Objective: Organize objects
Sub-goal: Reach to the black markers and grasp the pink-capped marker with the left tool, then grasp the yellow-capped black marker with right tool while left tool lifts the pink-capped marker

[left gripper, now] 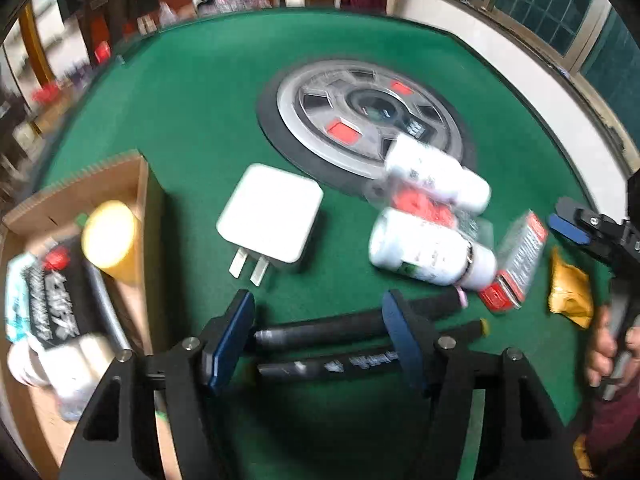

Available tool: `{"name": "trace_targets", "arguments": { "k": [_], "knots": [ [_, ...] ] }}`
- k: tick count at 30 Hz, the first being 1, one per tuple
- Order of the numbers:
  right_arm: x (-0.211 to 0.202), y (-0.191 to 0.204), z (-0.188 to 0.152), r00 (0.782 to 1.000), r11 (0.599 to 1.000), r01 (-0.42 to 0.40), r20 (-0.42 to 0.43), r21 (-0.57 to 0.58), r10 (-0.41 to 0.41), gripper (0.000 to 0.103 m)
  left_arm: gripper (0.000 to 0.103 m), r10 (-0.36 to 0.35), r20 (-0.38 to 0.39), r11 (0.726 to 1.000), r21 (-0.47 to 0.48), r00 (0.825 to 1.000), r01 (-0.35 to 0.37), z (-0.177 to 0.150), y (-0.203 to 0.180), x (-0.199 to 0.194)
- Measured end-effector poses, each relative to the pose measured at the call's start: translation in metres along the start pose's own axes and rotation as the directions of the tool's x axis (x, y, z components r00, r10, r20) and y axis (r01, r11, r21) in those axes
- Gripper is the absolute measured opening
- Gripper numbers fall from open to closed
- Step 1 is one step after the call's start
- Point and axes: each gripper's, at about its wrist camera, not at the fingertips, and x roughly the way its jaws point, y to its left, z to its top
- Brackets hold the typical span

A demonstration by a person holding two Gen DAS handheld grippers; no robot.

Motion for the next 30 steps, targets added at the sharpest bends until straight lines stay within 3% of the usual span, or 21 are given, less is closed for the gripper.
{"name": "trace_targets", "arguments": {
  "k": [5,8,10,12,14,16,18,22,26,30],
  "knots": [
    [0.001,0.001,0.001,1.0,1.0,-0.003,-0.005,-0.003,0.003,0.09,0.066,-0.111,-0.06,0.991,0.067,0.992,0.115,-0.022,-0.033,-0.002],
    [0.0,0.002,-0.001,1.0,1.0,-0.002,-0.005,-0.009,0.002,0.091,0.066,-0.073,-0.078,0.98,0.18,0.994,0.086,-0.041,-0.066,-0.006],
    [0.0,0.002,-0.002,1.0,1.0,-0.002,-0.004,-0.008,0.002,0.091,0.056,-0.052,-0.078,0.97,0.231,0.996,0.069,-0.047,-0.079,-0.008],
    [0.0,0.002,-0.002,1.0,1.0,-0.003,-0.003,-0.007,0.003,0.091,0.031,-0.058,-0.079,0.967,0.242,0.995,0.075,-0.052,-0.082,-0.011],
    [0.0,0.001,-0.002,1.0,1.0,-0.004,-0.003,-0.006,0.004,0.091,0.029,-0.137,-0.067,0.972,0.181,0.988,0.147,-0.043,-0.07,-0.011],
    [0.001,0.001,-0.002,1.0,1.0,-0.003,-0.003,-0.007,0.003,0.091,0.029,-0.165,-0.037,0.976,0.138,0.986,0.169,-0.04,-0.062,-0.015],
    [0.001,0.002,-0.002,1.0,1.0,0.0,-0.003,-0.01,0.0,0.091,0.029,-0.131,-0.027,0.985,0.108,0.991,0.133,-0.039,-0.053,-0.015],
    [0.0,0.001,-0.001,1.0,1.0,-0.003,-0.003,-0.009,0.003,0.091,0.029,-0.095,-0.033,0.984,0.151,0.995,0.099,-0.043,-0.06,-0.011],
    [0.001,0.001,0.0,1.0,1.0,-0.006,-0.002,-0.006,0.006,0.091,0.028,0.054,0.005,0.953,0.299,0.999,-0.053,-0.059,-0.082,-0.01],
    [0.002,0.001,0.0,1.0,1.0,-0.005,-0.003,-0.008,0.005,0.092,0.028,0.111,0.047,0.941,0.318,0.993,-0.12,-0.064,-0.09,-0.012]
  ]
}}
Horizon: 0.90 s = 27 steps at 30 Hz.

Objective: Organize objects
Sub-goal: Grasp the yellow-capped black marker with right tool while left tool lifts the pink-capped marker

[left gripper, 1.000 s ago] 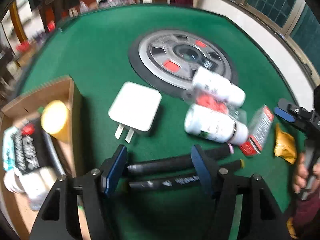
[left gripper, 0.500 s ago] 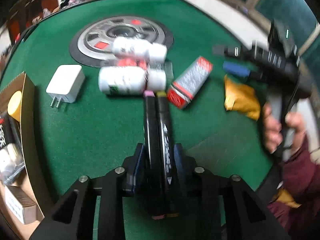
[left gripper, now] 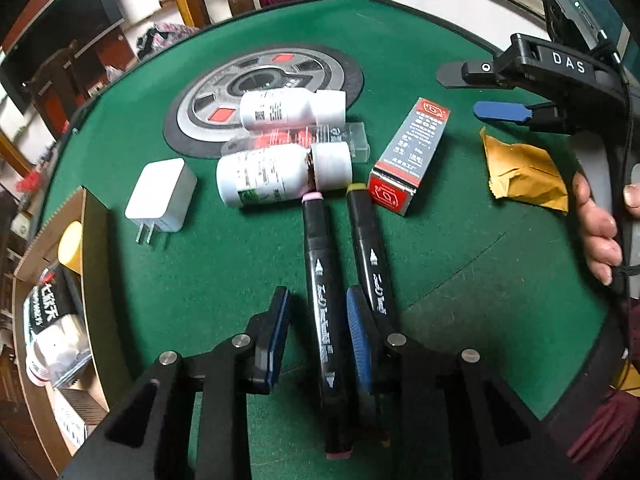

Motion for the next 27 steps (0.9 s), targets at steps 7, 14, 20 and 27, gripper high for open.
{"name": "trace_targets", "arguments": {
  "k": [7,14,20,27],
  "knots": [
    [0.002,0.002,-0.001,1.0,1.0,0.015,0.005,-0.019,-0.014,0.092,0.017,0.238,0.062,0.967,0.076,0.969,-0.243,-0.006,-0.034,0.0],
    [-0.001,0.0,0.0,0.997,0.997,0.063,0.039,-0.036,-0.062,0.092,0.015,0.062,0.125,0.992,-0.117,0.99,-0.048,-0.021,-0.012,-0.02],
    [-0.014,0.014,-0.001,0.983,0.984,0.141,0.136,-0.106,-0.126,0.092,0.015,0.024,0.277,0.958,-0.28,0.96,0.057,-0.048,0.013,-0.071],
    [-0.035,0.08,-0.037,0.998,0.964,0.069,0.027,-0.256,-0.064,0.092,0.015,0.051,0.356,0.9,-0.421,0.933,0.112,-0.076,0.052,-0.104]
  ]
}}
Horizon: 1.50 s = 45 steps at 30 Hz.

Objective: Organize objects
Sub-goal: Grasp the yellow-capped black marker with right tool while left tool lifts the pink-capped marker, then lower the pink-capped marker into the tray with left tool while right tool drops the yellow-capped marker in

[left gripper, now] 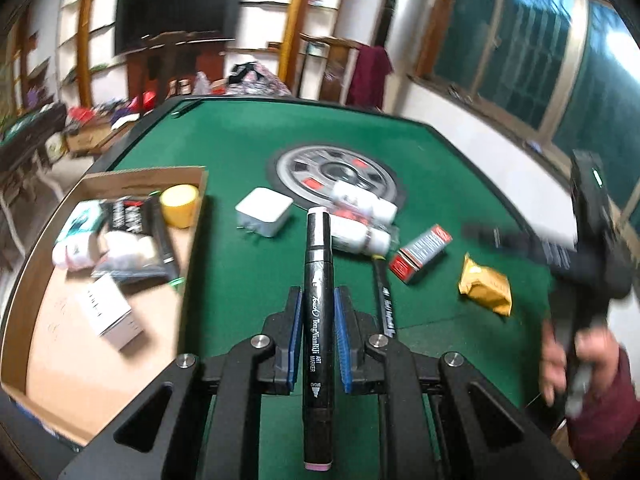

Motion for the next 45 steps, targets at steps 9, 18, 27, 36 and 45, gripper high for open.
{"name": "trace_targets", "arguments": {
  "k": [9,18,27,36,45],
  "knots": [
    [0.065,0.073,-0.042,0.967,0.98,0.005,-0.247,-0.2,-0.056,0.088,0.015,0.001,0.028,0.996,-0.093,1.0,0.002,-0.019,0.039,-0.026],
    [0.082,0.105,-0.047,0.969,0.922,0.146,-0.137,-0.357,-0.207,0.023,0.015,-0.024,0.075,0.987,-0.156,0.997,0.036,-0.028,0.072,-0.039],
    [0.061,0.104,-0.051,0.987,0.959,0.008,-0.15,-0.282,-0.052,0.017,0.015,-0.034,0.17,0.986,-0.152,0.985,0.06,-0.029,0.083,-0.071],
    [0.012,0.146,-0.03,0.985,0.943,-0.163,-0.103,-0.291,0.139,0.017,0.015,-0.029,0.198,0.976,-0.206,0.98,0.07,-0.017,0.115,-0.113],
    [0.038,0.21,-0.008,0.924,0.895,-0.365,-0.216,-0.257,0.314,0.017,0.015,0.114,0.056,0.972,-0.214,0.992,-0.1,-0.002,0.161,-0.093]
  ]
}}
